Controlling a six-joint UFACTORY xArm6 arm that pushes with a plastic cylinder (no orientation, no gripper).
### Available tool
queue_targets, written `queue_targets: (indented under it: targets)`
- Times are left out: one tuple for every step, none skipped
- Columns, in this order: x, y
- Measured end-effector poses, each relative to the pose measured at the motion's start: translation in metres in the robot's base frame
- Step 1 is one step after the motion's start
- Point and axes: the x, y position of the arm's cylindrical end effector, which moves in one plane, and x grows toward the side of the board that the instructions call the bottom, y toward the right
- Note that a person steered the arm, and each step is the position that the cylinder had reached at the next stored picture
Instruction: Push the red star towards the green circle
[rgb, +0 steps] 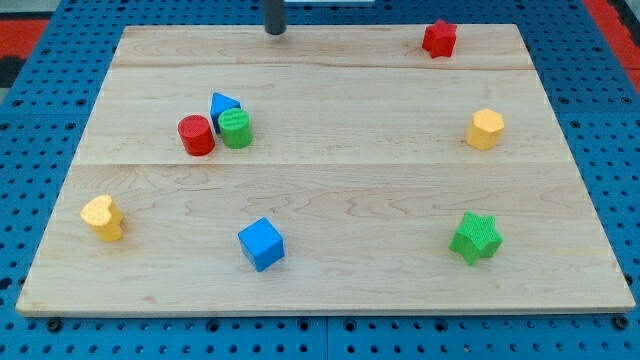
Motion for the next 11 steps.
queue_targets:
  targets:
    - [0.001, 0.047]
    - [0.001, 0.116]
    - [0.0, 0.138]
    - [0.0, 0.138]
    - [-0.001, 0.158]
    - [0.0, 0.173]
    - [0.0, 0.189]
    - [0.0, 0.239]
    - [0.033, 0.257]
    - [0.094, 0.189]
    - [0.124, 0.071]
